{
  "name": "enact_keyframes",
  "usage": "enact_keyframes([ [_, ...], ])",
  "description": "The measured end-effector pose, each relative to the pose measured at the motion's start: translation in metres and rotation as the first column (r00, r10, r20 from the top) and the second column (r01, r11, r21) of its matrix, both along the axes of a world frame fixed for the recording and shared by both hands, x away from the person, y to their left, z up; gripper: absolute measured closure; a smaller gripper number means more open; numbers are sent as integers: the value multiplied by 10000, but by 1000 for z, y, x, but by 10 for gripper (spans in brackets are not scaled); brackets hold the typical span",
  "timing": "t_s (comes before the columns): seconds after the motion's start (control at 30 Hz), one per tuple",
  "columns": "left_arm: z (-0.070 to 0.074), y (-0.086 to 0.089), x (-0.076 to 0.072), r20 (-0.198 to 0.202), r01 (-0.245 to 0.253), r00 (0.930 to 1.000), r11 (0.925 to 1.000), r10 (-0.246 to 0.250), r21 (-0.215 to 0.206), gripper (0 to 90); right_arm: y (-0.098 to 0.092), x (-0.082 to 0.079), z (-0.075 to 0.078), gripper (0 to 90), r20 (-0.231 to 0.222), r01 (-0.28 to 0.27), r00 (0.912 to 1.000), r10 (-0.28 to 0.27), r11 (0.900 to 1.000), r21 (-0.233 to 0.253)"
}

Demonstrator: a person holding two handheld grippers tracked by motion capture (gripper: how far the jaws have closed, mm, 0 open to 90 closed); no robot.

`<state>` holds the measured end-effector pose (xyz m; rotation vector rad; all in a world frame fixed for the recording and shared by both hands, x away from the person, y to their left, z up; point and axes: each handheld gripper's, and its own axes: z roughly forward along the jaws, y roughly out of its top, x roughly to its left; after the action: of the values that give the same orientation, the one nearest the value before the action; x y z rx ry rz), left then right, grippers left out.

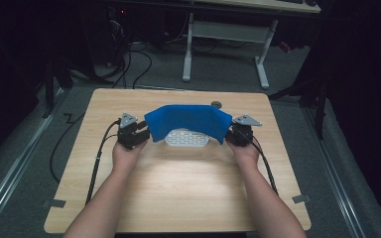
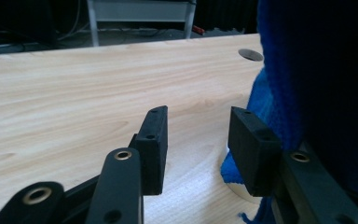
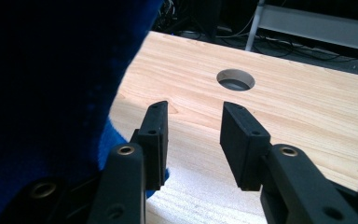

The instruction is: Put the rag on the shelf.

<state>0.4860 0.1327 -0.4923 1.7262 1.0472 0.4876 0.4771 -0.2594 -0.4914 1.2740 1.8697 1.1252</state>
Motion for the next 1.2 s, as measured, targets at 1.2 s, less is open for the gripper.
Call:
enact_keyframes([
  [1.2, 5, 66, -85, -29, -401, 9992, 9992, 401, -56, 489, -36, -63, 35, 385, 553, 15, 9985, -8, 9999, -126],
])
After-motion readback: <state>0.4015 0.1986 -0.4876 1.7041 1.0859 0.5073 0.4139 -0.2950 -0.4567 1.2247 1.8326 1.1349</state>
